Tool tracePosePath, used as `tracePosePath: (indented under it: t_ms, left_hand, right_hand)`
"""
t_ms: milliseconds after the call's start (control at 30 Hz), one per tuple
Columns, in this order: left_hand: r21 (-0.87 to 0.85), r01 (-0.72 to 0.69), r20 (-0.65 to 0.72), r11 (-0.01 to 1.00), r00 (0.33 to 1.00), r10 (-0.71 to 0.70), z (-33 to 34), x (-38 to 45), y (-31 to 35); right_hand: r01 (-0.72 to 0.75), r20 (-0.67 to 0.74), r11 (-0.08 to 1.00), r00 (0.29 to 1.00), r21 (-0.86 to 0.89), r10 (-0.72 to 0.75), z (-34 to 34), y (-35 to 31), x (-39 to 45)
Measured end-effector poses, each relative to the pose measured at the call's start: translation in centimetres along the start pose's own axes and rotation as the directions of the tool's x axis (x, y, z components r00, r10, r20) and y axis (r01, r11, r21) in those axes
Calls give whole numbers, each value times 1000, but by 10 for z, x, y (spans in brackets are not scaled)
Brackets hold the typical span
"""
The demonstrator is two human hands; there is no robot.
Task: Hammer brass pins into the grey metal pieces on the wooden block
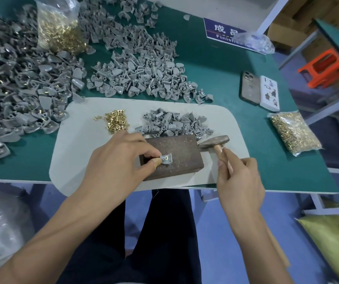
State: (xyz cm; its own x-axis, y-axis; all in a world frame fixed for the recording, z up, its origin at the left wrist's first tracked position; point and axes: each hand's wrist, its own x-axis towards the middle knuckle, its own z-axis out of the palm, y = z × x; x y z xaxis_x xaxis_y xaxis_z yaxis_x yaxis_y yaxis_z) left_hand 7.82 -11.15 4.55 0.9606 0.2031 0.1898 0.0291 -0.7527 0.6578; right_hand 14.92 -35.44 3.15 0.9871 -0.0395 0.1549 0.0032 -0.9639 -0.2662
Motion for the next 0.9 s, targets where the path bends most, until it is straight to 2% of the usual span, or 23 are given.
tracePosePath:
  t_ms: [100,233,367,467,567,700,900]
  left_hand:
    - [-3,1,2,1000,1000,-1,-1,0,0]
    - [1,-7,6,1000,1000,7,0,0,-1]
    - [7,-12,19,1000,1000,12,0,1,-1]
    - [-10,-35,9,999,999,36,1,1,-2]
    - [-107,-10,-87,994,996,1,1,-5,-4]
    - [-117,66,-209,991,974,-89,-11,-12,-29]
    - [-68,193,-341,979,917,-204,-42,-16,-77]
  right_hand:
    - [31,-30,998,999,-58,-32,6,-1,1]
    - [48,-18,998,999,50,-47,12,-1,0]
    - [56,-66,989,997,138,-47,9,-5,-2]
    - [231,-175,940,966,253,-190,4,-21,-4]
    - [415,-208,850,908,325,-364,3,-51,-5]
    - [543,-183,772,839,331,-512,10,-103,-3]
    - [623,-23,723,762,299,-647,24,-174,5]
